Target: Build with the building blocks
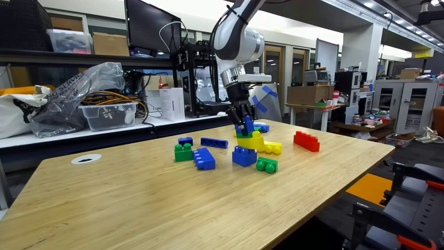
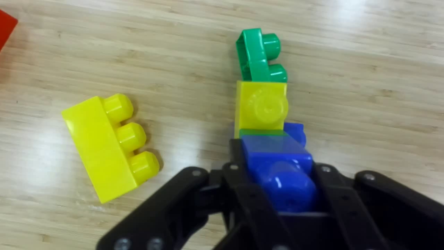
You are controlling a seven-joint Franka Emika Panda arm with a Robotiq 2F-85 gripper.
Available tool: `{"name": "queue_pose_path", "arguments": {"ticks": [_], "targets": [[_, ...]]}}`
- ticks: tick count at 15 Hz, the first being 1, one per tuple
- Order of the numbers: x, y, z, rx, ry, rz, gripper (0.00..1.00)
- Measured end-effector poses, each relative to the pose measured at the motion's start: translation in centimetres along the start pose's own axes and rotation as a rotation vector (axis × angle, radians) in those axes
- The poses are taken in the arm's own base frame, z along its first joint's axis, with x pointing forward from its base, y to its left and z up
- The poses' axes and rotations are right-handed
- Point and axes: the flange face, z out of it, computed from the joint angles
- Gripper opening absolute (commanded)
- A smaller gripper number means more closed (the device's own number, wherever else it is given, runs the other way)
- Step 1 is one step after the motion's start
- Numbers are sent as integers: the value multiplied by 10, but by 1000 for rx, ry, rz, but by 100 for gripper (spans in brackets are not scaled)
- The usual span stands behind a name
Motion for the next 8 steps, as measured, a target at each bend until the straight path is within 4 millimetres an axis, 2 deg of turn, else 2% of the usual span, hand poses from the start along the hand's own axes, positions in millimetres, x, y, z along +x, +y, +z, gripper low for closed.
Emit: {"name": "queue_pose_path", "arguments": {"ticks": [3,8], "targets": [[9,5,-3,24,113,35,11],[19,27,-6,13,316,71,11]]}}
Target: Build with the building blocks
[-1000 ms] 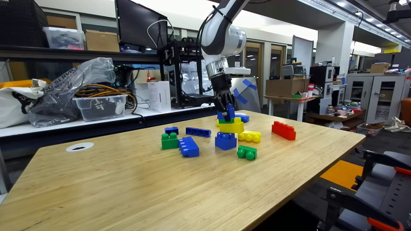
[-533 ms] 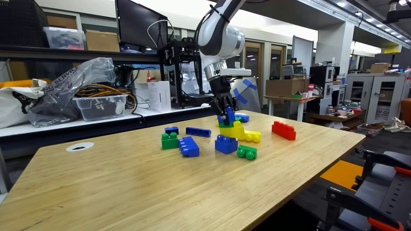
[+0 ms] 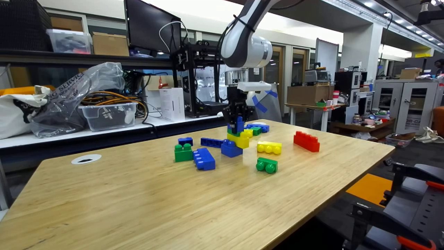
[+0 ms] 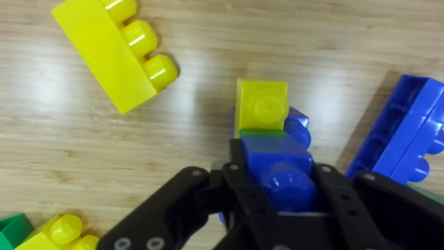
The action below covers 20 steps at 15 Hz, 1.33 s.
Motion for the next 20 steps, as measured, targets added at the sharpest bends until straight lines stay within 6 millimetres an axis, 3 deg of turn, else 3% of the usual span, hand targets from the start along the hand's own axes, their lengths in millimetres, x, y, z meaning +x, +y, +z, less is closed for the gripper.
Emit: {"name": "queue_pose_path", "arguments": {"ticks": [7,15,16,18,20], "targets": [[1,5,0,-5,24,-5,11],[-9,6,2,-4,-136,-142,11],[-9,6,2,-5,-146,-151,61],[-10,6,2,-7,-159,-162,66],[-14,6,11,-8,-192,-173,80]]}}
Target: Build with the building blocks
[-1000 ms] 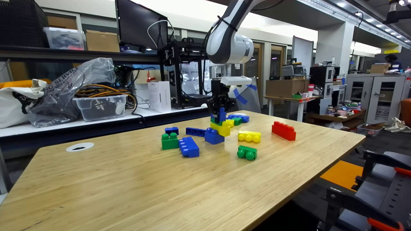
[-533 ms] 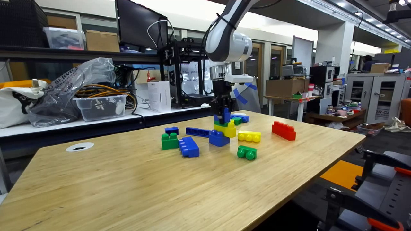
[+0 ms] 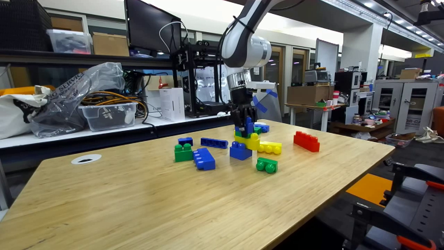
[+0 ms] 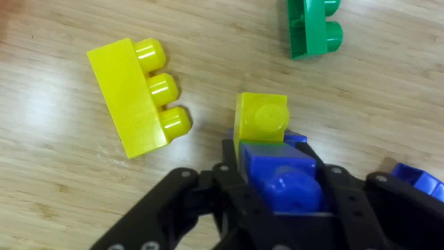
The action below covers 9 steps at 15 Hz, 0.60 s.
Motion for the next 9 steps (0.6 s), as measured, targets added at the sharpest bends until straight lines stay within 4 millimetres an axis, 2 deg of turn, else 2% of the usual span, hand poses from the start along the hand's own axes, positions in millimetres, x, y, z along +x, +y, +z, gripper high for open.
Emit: {"name": "queue_pose_path", "arguments": {"ticks": [3,6,9], "targets": [[-1,-1,0,-11,-11,-20,98],[-1,-3,-3,-33,-11,-41,100],[-1,-7,-19,-64,8,-66,100]]}}
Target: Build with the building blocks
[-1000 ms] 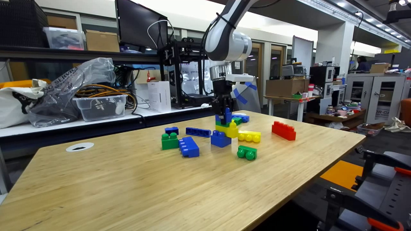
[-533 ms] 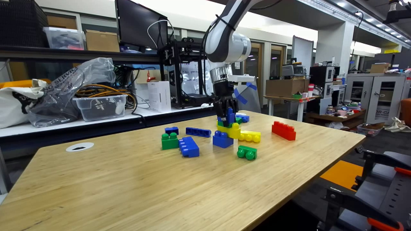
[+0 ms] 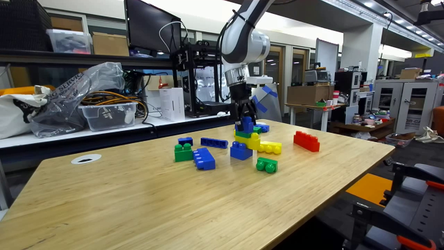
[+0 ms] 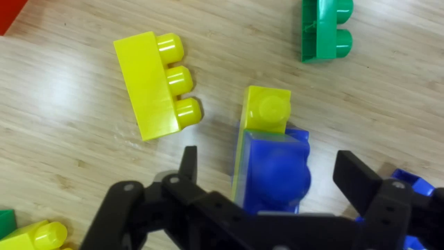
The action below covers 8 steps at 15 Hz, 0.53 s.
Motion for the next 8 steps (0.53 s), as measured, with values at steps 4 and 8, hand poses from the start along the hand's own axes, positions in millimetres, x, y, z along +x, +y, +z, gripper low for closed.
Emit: {"name": "queue_pose_path", "arguments": {"ticks": [4,8], "targets": [[-10,-5,-44,-38,48,-24,100],[-35,-10,-101,-55,72,-55,100]]}}
